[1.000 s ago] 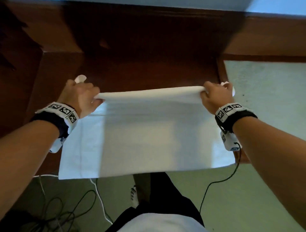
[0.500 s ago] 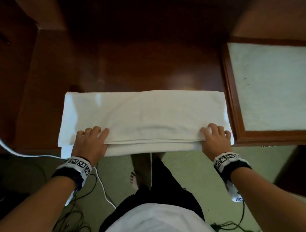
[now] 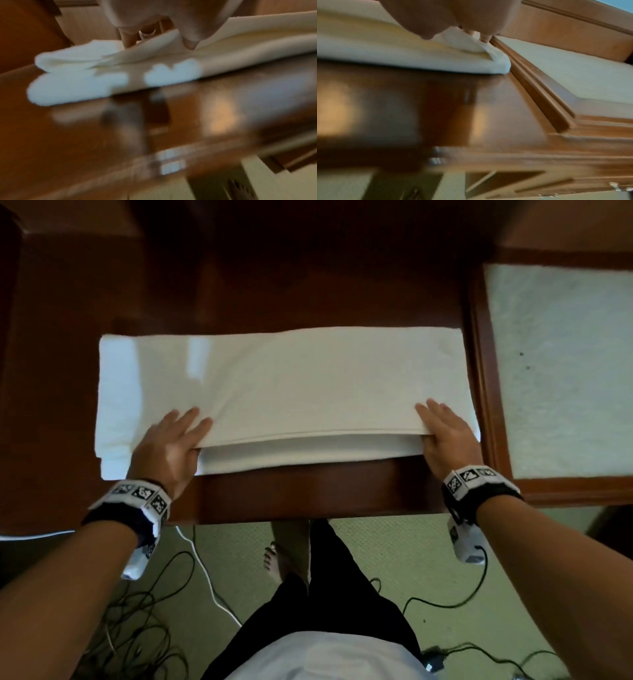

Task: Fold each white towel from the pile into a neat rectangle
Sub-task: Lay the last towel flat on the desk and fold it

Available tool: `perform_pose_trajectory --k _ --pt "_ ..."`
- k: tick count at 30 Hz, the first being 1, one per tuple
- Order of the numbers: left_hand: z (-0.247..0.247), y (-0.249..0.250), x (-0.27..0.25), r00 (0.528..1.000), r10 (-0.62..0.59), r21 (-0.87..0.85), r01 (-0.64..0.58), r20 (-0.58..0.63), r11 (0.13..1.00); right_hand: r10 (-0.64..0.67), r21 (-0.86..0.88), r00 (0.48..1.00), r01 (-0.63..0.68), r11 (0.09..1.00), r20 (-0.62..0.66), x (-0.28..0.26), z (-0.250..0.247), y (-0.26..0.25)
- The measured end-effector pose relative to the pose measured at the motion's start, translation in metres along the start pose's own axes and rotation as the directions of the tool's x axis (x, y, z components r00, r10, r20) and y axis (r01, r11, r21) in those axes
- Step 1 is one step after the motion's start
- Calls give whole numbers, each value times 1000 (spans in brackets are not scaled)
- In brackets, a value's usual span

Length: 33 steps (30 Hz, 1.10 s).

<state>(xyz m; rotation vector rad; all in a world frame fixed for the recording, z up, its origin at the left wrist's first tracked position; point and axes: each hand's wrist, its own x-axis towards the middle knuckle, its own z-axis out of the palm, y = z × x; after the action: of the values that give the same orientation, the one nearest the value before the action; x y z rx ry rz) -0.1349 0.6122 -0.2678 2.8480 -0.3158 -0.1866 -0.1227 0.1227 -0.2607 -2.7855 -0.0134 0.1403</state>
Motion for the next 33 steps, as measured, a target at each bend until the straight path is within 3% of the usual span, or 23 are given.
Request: perform_pose_trajectory --k 4,10,14,19,21,23,25,27,29,31,33 --pt "16 7 -21 996 19 57 -24 89 998 -88 -151 993 100 983 83 -23 16 17" --pt "19 10 -34 994 1 123 -15 112 992 -19 -156 999 24 988 34 -25 12 20" --pt "24 16 -37 986 -46 173 18 158 985 16 -192 997 0 981 80 -30 14 18" --pt "33 23 -52 991 -7 194 -19 135 981 122 -239 985 -91 967 121 -16 5 15" --pt "33 25 -52 987 -38 183 9 157 983 104 -218 982 -69 974 157 -11 -2 21" --pt "33 26 -50 984 -45 186 12 174 982 66 -192 994 -47 980 89 -8 -11 32" --pt "32 28 -50 982 -51 189 15 183 982 87 -237 992 -63 970 93 -11 -17 41" --pt "33 31 -51 984 -42 177 12 171 984 152 -333 962 -70 940 226 -19 -16 43" --pt "31 34 -51 988 -32 157 8 154 988 174 -407 964 -80 910 200 -25 -11 37" --pt "29 33 -51 992 -44 115 30 115 993 97 -414 991 -52 909 87 -24 -5 16" --pt "23 26 -48 996 -63 86 57 69 995 -68 -359 994 93 929 83 -18 7 -10"
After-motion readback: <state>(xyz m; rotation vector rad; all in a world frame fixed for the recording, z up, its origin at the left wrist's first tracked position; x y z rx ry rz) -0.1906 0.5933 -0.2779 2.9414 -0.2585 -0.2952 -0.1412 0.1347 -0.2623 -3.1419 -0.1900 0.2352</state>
